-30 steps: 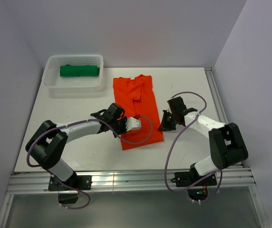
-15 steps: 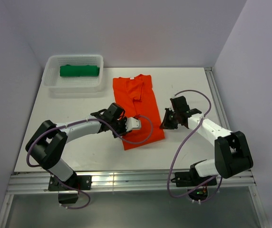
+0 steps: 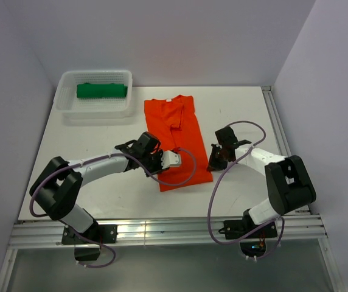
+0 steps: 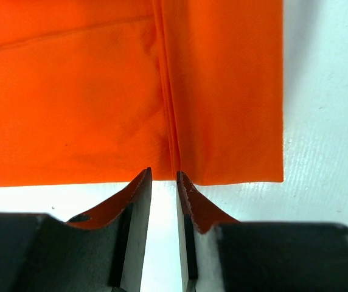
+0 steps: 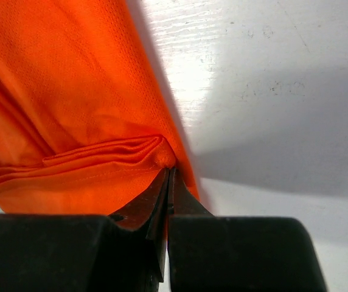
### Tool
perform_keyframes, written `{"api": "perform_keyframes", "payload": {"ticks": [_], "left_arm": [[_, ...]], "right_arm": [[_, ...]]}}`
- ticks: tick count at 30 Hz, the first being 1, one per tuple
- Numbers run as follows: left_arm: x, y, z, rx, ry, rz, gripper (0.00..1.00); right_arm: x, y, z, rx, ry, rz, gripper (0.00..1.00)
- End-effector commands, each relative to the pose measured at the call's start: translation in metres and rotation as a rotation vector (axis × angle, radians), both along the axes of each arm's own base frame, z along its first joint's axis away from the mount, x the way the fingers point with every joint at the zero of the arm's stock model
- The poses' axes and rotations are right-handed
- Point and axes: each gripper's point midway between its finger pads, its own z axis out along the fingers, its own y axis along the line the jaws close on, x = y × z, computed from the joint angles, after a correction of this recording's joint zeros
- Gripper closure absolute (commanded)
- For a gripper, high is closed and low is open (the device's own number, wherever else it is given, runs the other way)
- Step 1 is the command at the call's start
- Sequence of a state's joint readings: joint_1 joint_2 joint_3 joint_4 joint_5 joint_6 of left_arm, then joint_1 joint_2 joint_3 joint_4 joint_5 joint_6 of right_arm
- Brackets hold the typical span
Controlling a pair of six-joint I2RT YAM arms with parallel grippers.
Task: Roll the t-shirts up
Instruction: Roll the tshirt
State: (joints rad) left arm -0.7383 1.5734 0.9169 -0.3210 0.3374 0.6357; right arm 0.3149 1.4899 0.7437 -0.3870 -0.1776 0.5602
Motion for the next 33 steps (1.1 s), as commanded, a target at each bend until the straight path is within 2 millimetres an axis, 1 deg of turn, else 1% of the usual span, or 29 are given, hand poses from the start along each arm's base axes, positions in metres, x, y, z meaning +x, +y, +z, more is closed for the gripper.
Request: {"api": "perform_keyframes", "payload": {"ticks": [1, 3, 6, 9, 10, 11, 12, 14, 15, 16, 17, 19, 20, 21, 22, 23, 24, 25, 26, 28, 29, 30, 31, 32, 33], "left_arm": [[-0.001, -0.007, 0.023, -0.042, -0.054, -0.024, 0.71], [-0.003, -0.009, 0.026, -0.045, -0.056, -0.028, 0.71], [-0.008, -0.010, 0.034, -0.053, -0.062, -0.038, 0.70], [-0.017, -0.011, 0.038, -0.053, -0.081, -0.063, 0.70], [-0.018, -0.011, 0.039, -0.050, -0.097, -0.070, 0.70], [-0.017, -0.009, 0.039, -0.037, -0.124, -0.067, 0.71], [-0.026, -0.011, 0.035, -0.028, -0.128, -0.089, 0.70], [-0.034, -0.012, 0.029, -0.011, -0.133, -0.109, 0.71], [-0.036, -0.012, 0.028, -0.011, -0.138, -0.115, 0.71], [-0.036, -0.013, 0.029, -0.018, -0.151, -0.116, 0.71], [-0.042, -0.011, 0.023, -0.004, -0.158, -0.129, 0.69], [-0.046, -0.012, 0.026, -0.018, -0.188, -0.131, 0.67], [-0.050, -0.017, 0.028, -0.031, -0.204, -0.145, 0.65], [-0.052, -0.014, 0.030, -0.035, -0.223, -0.141, 0.65], [-0.054, -0.015, 0.030, -0.041, -0.234, -0.144, 0.64], [-0.057, -0.019, 0.033, -0.059, -0.257, -0.153, 0.63], [-0.059, -0.017, 0.035, -0.066, -0.269, -0.155, 0.62], [-0.061, -0.017, 0.035, -0.065, -0.272, -0.155, 0.62], [-0.062, -0.018, 0.035, -0.067, -0.269, -0.157, 0.62], [-0.061, -0.020, 0.037, -0.068, -0.264, -0.154, 0.63], [-0.060, -0.024, 0.041, -0.077, -0.260, -0.149, 0.64], [-0.060, -0.024, 0.041, -0.075, -0.251, -0.150, 0.65], [-0.062, -0.027, 0.042, -0.085, -0.240, -0.157, 0.65], [-0.062, -0.030, 0.045, -0.097, -0.236, -0.152, 0.68], [-0.062, -0.032, 0.044, -0.100, -0.228, -0.153, 0.69]], "right_arm": [[0.010, -0.002, 0.003, -0.020, -0.044, -0.019, 0.96], [0.011, -0.004, 0.007, -0.029, -0.054, -0.020, 0.83], [0.014, -0.004, 0.024, -0.025, -0.092, -0.021, 0.71], [0.011, -0.005, 0.036, -0.017, -0.110, -0.018, 0.67], [0.006, -0.005, 0.039, -0.010, -0.111, -0.014, 0.66], [0.003, -0.006, 0.039, -0.007, -0.107, -0.011, 0.65], [-0.001, -0.006, 0.037, -0.006, -0.101, -0.008, 0.64], [-0.007, -0.004, 0.038, 0.017, -0.096, 0.002, 0.64], [-0.013, -0.004, 0.034, 0.023, -0.085, 0.007, 0.64], [-0.015, -0.001, 0.035, 0.039, -0.087, 0.013, 0.64], [-0.018, 0.001, 0.034, 0.052, -0.077, 0.019, 0.62], [-0.024, 0.001, 0.029, 0.061, -0.060, 0.022, 0.61], [-0.026, 0.002, 0.028, 0.067, -0.056, 0.025, 0.59], [-0.029, 0.001, 0.024, 0.067, -0.048, 0.025, 0.59], [-0.029, 0.002, 0.026, 0.071, -0.056, 0.024, 0.59], [-0.029, 0.002, 0.026, 0.075, -0.059, 0.025, 0.60], [-0.032, 0.002, 0.025, 0.082, -0.057, 0.026, 0.62], [-0.030, 0.003, 0.029, 0.088, -0.073, 0.020, 0.64], [-0.029, 0.004, 0.030, 0.093, -0.077, 0.020, 0.68], [-0.029, 0.005, 0.036, 0.104, -0.087, 0.017, 0.73], [-0.028, 0.006, 0.041, 0.115, -0.099, 0.020, 0.83], [-0.027, 0.009, 0.046, 0.133, -0.111, 0.021, 0.87], [-0.026, 0.015, 0.056, 0.179, -0.131, 0.026, 0.90], [-0.028, 0.023, 0.061, 0.219, -0.138, 0.044, 0.97], [-0.031, 0.030, 0.064, 0.260, -0.142, 0.060, 0.99]]}}
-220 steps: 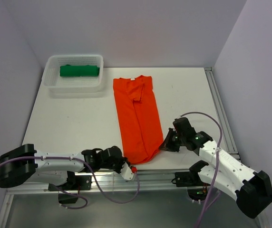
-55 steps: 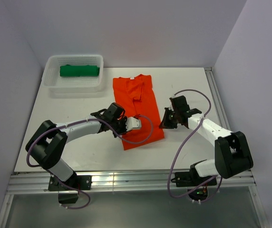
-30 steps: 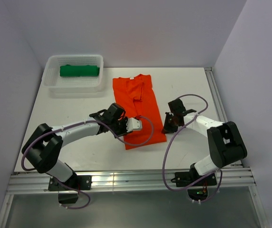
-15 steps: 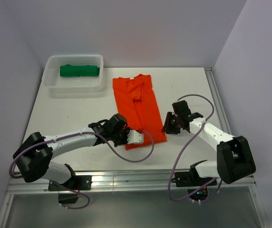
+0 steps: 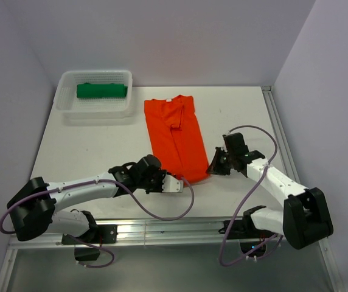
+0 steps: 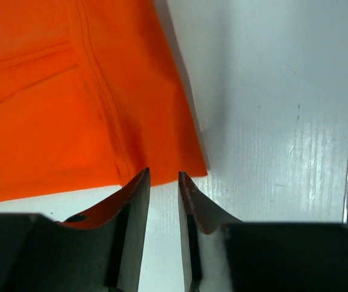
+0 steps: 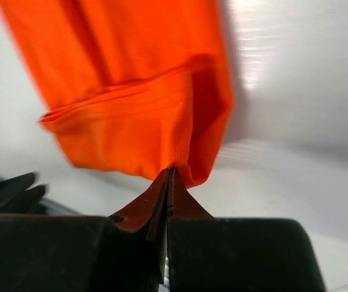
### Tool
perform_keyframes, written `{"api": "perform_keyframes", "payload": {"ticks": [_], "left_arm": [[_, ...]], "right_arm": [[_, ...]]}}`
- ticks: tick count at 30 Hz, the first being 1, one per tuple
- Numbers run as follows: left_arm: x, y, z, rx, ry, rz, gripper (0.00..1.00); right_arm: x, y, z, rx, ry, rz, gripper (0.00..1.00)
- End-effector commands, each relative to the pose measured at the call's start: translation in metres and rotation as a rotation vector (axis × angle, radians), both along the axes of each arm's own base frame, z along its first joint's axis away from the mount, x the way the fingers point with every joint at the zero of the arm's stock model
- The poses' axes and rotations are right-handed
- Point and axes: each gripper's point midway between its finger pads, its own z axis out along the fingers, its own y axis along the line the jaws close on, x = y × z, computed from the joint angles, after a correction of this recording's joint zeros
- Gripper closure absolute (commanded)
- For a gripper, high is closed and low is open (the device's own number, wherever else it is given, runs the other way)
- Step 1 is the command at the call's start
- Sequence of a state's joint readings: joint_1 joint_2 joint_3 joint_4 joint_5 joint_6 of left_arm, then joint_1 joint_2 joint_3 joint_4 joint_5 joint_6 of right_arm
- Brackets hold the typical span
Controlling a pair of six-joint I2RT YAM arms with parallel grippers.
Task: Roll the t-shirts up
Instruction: Roll the tshirt
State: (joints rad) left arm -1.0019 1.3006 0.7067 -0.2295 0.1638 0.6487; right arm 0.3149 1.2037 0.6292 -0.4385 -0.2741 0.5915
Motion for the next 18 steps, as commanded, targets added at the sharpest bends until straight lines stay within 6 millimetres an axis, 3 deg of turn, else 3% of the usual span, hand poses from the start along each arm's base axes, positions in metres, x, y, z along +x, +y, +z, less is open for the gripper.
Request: {"api": "perform_keyframes", "payload": {"ticks": [1, 3, 6, 10, 14, 18], "left_arm": [[0.005, -0.022, 0.022, -0.087, -0.004, -0.004, 0.71], [0.006, -0.025, 0.017, -0.082, 0.007, -0.003, 0.75], [0.007, -0.029, 0.010, -0.076, 0.014, -0.006, 0.80], [0.007, -0.030, 0.003, -0.060, 0.030, -0.014, 0.81], [0.006, -0.026, -0.005, -0.038, 0.030, -0.015, 0.82], [0.004, -0.021, -0.013, -0.017, 0.037, -0.012, 0.83]], "right_arm": [[0.004, 0.035, 0.036, 0.200, -0.083, 0.065, 1.00], [0.001, 0.045, 0.038, 0.219, -0.085, 0.086, 1.00], [0.003, 0.043, 0.036, 0.115, -0.096, 0.060, 1.00], [-0.003, 0.021, 0.026, 0.005, -0.071, 0.014, 1.00], [-0.011, 0.011, 0.012, -0.036, -0.040, 0.012, 1.00], [-0.026, 0.001, -0.014, -0.068, 0.019, 0.007, 1.00]]}}
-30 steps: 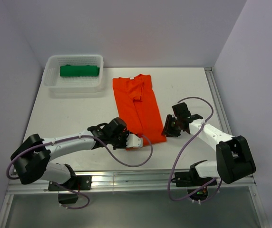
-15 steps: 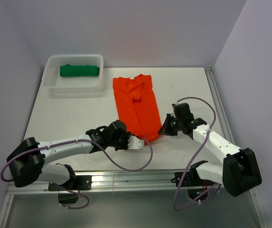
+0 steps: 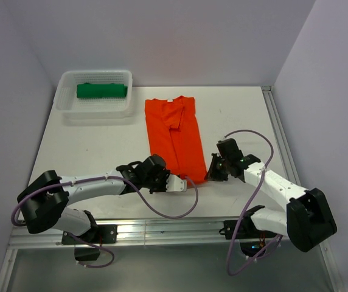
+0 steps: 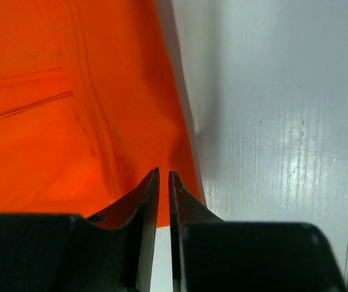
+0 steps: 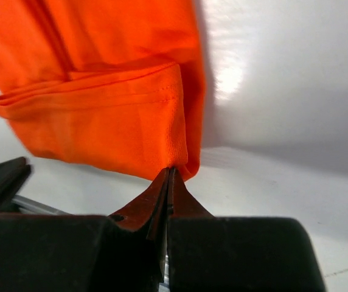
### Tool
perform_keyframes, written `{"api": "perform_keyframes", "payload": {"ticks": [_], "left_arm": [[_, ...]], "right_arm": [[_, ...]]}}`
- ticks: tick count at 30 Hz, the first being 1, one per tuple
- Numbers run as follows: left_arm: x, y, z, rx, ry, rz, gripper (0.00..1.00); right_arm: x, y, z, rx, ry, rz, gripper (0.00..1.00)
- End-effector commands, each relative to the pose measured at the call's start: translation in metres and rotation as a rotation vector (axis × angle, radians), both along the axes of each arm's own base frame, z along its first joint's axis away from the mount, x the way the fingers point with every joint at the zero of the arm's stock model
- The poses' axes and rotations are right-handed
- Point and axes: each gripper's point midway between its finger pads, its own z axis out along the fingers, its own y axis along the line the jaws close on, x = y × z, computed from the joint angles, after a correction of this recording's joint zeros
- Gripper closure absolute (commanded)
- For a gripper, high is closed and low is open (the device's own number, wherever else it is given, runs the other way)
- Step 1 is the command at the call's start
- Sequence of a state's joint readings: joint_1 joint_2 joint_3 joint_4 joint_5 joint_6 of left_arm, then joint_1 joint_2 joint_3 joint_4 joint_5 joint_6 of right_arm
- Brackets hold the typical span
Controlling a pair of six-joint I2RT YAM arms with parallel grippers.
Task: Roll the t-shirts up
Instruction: Roll the tshirt
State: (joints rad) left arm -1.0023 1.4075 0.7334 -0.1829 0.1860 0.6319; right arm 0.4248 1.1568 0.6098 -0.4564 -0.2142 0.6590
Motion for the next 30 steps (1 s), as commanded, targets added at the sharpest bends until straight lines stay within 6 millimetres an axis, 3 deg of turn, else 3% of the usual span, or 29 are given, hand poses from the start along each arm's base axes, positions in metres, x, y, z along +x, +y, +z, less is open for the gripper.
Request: {"api": "perform_keyframes", "payload": {"ticks": [1, 3, 5, 6, 9, 12, 13, 14, 15, 18, 23, 30], "left_arm": [[0.000, -0.007, 0.002, -0.030, -0.001, -0.010, 0.82], [-0.001, -0.006, -0.001, -0.021, 0.007, -0.010, 0.83], [-0.002, -0.005, -0.001, -0.020, 0.011, -0.012, 0.83], [-0.002, -0.005, -0.001, -0.022, 0.009, -0.010, 0.83], [-0.002, -0.003, 0.001, -0.022, 0.002, -0.012, 0.84], [-0.001, -0.001, 0.004, -0.031, -0.012, -0.005, 0.85], [-0.001, 0.000, 0.003, -0.038, -0.012, 0.001, 0.88], [-0.001, 0.000, 0.007, -0.056, -0.016, 0.005, 0.89], [0.000, 0.001, 0.009, -0.071, -0.018, 0.010, 0.89], [0.004, 0.004, 0.022, -0.142, -0.042, 0.035, 0.88], [0.005, 0.009, 0.023, -0.149, -0.037, 0.048, 0.87], [-0.004, 0.003, 0.019, -0.146, 0.019, 0.014, 0.87]], "right_arm": [[-0.010, -0.014, -0.021, -0.057, 0.033, -0.018, 1.00], [-0.011, -0.015, -0.025, -0.059, 0.043, -0.023, 0.93], [-0.009, -0.017, -0.022, -0.069, 0.029, -0.033, 0.69], [-0.004, -0.017, -0.016, -0.066, 0.011, -0.044, 0.67], [0.004, -0.012, 0.012, -0.029, -0.057, -0.046, 0.71], [0.006, 0.017, 0.035, 0.144, -0.090, 0.009, 0.85], [0.006, 0.025, 0.038, 0.196, -0.092, 0.021, 0.95], [-0.005, 0.037, 0.037, 0.272, -0.057, 0.060, 1.00], [0.002, 0.050, 0.047, 0.344, -0.095, 0.065, 1.00], [-0.001, 0.071, 0.050, 0.447, -0.094, 0.111, 1.00], [-0.010, 0.110, 0.052, 0.546, -0.093, 0.224, 1.00], [-0.016, 0.151, 0.036, 0.647, -0.040, 0.319, 1.00]]}}
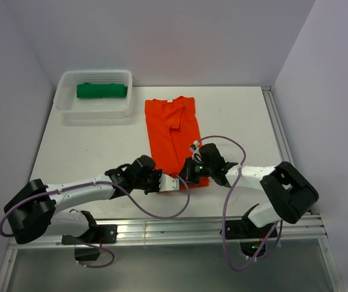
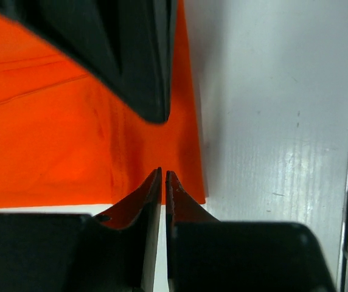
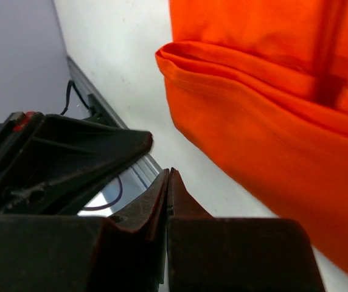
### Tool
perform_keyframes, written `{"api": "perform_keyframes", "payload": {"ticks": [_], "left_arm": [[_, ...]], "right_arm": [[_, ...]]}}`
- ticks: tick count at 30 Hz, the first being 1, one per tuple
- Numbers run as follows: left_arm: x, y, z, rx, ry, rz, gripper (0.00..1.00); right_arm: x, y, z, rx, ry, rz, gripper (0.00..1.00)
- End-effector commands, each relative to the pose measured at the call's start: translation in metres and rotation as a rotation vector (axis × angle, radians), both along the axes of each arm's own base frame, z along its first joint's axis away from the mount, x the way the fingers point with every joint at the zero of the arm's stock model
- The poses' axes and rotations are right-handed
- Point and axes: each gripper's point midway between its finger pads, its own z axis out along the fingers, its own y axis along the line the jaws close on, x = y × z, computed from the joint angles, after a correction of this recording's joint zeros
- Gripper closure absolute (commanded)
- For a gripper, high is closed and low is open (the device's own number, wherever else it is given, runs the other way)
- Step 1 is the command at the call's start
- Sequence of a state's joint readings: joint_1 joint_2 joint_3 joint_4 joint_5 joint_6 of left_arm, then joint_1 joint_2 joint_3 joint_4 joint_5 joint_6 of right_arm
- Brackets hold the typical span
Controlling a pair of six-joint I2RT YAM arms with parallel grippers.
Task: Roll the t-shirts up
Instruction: Roll the tshirt
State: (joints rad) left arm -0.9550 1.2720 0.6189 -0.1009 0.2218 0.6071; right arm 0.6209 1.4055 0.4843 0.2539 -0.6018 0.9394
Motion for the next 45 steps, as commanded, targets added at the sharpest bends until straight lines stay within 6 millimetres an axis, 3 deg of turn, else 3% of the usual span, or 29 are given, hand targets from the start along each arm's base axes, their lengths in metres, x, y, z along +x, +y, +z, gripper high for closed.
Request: {"api": "perform_keyframes", "payload": {"ticks": [1, 10, 13, 25, 37, 45], "left_arm": [[-0.006, -0.014, 0.008, -0.047, 0.047, -0.042, 0.87], [-0.006, -0.020, -0.015, 0.016, 0.095, -0.074, 0.87], [-0.005, -0.021, -0.031, 0.059, 0.125, -0.069, 0.88], [-0.002, -0.015, -0.058, 0.193, 0.161, -0.065, 0.87], [-0.013, -0.013, -0.079, 0.294, 0.185, -0.096, 0.88], [-0.018, -0.012, -0.079, 0.298, 0.174, -0.101, 0.89]], "right_arm": [[0.006, 0.026, 0.021, 0.148, -0.075, 0.057, 1.00], [0.006, 0.031, -0.010, 0.188, -0.056, 0.098, 1.00], [0.009, 0.026, -0.026, 0.159, -0.028, 0.079, 1.00], [0.009, 0.005, -0.065, -0.005, 0.015, 0.064, 1.00], [0.016, -0.029, -0.065, -0.098, -0.004, 0.026, 1.00], [0.028, -0.067, -0.060, -0.234, -0.010, -0.038, 1.00]]}}
